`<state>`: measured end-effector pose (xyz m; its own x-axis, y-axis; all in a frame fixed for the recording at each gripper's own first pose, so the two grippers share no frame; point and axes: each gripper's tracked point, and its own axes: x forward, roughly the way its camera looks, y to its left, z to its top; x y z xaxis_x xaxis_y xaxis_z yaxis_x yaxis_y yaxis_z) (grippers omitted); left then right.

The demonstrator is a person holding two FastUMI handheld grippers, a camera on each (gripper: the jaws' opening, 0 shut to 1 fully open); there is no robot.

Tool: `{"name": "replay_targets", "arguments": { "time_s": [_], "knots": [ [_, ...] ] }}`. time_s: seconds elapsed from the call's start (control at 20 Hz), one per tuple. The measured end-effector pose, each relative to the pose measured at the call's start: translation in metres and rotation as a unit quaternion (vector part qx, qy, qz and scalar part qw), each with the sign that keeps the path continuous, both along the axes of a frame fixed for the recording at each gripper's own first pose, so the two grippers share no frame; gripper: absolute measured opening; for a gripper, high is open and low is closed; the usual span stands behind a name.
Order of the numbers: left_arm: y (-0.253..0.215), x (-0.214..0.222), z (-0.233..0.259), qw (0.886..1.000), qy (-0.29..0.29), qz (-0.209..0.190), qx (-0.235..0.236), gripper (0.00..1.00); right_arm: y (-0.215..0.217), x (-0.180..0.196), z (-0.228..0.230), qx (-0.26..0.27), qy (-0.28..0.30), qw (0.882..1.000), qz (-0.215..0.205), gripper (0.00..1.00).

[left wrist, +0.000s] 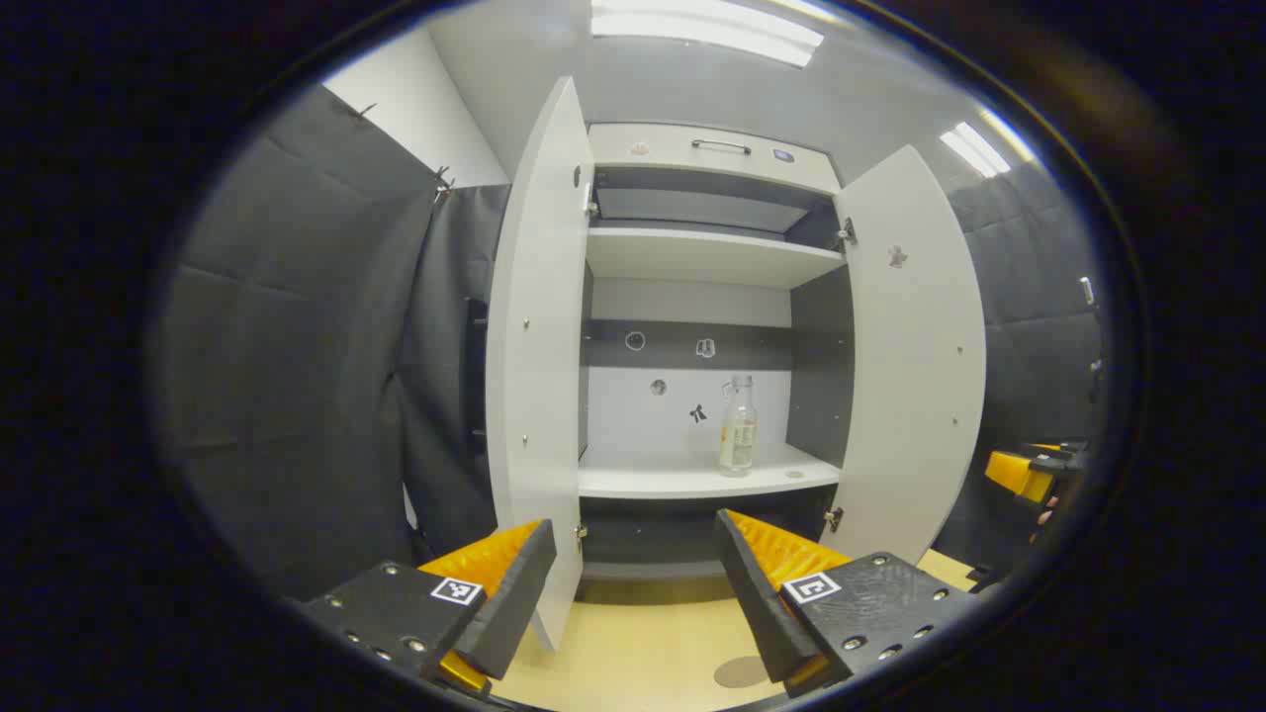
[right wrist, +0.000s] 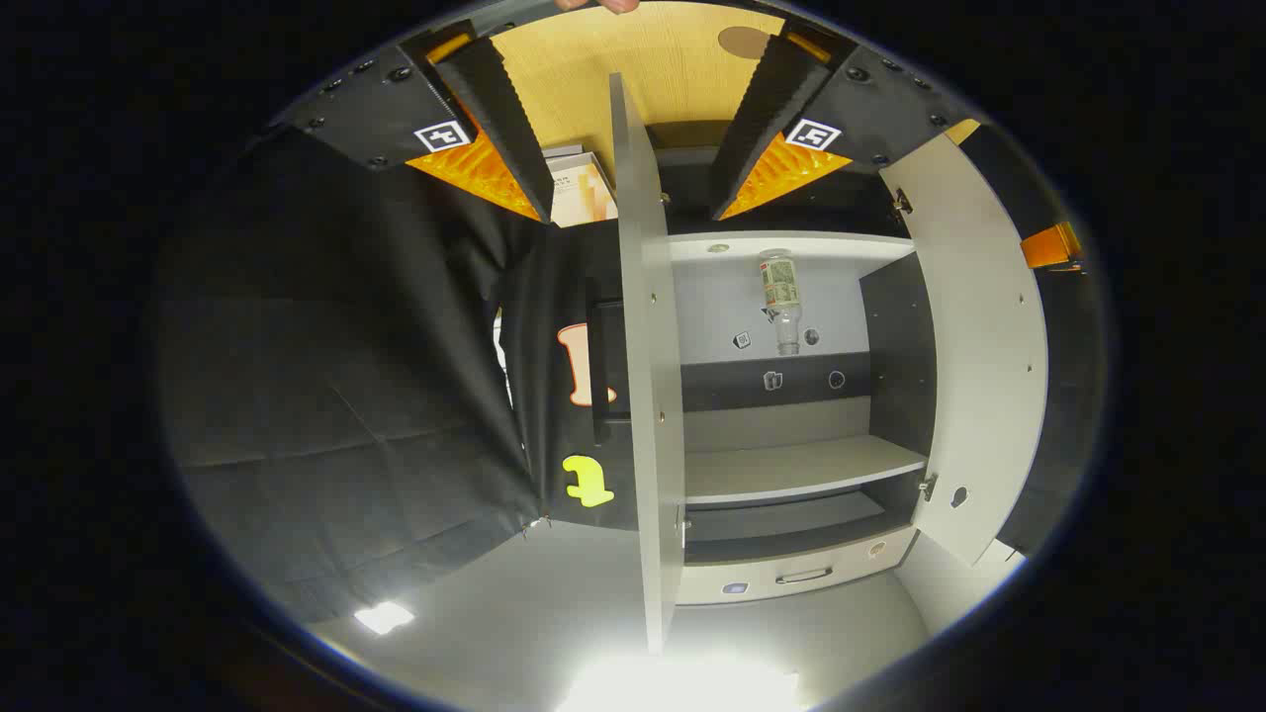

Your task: Grasp the bottle in the cabinet with the left hand and place it on the coaster, then close the right door with the right hand and the left door with the left hand.

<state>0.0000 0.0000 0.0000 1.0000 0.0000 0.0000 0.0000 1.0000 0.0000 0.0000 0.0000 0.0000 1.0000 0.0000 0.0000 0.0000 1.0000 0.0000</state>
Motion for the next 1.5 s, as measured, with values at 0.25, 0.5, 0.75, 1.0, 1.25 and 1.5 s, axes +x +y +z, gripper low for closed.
{"name": "replay_targets", "arguments": {
  "time_s": [0.25, 0.5, 0.75, 1.0, 1.25, 1.5],
  "knots": [
    [0.001, -0.004, -0.007, 1.000, 0.007, 0.001, 0.008, 0.94, 0.001, -0.002, -0.007, -0.001, 0.012, 1.000, 0.014, 0.99],
    [-0.004, -0.007, -0.009, 1.000, 0.006, -0.007, 0.008, 0.94, 0.003, -0.005, -0.008, -0.009, 0.016, 1.000, 0.024, 0.99],
    [-0.012, -0.007, -0.014, 1.000, 0.010, -0.014, 0.006, 0.94, 0.004, -0.007, -0.007, -0.017, 0.014, 0.999, 0.029, 0.99],
    [-0.027, 0.006, -0.005, 0.999, 0.011, -0.038, 0.024, 0.94, -0.001, -0.011, 0.003, -0.010, 0.014, 1.000, 0.015, 0.99],
    [-0.065, 0.056, 0.010, 0.996, 0.011, -0.084, 0.020, 0.94, -0.037, -0.008, 0.001, -0.008, 0.013, 0.999, -0.028, 1.00],
    [-0.097, 0.135, 0.037, 0.994, -0.002, -0.103, 0.047, 0.94, -0.085, 0.025, 0.013, -0.016, -0.002, 0.997, -0.081, 0.99]
  ]
}}
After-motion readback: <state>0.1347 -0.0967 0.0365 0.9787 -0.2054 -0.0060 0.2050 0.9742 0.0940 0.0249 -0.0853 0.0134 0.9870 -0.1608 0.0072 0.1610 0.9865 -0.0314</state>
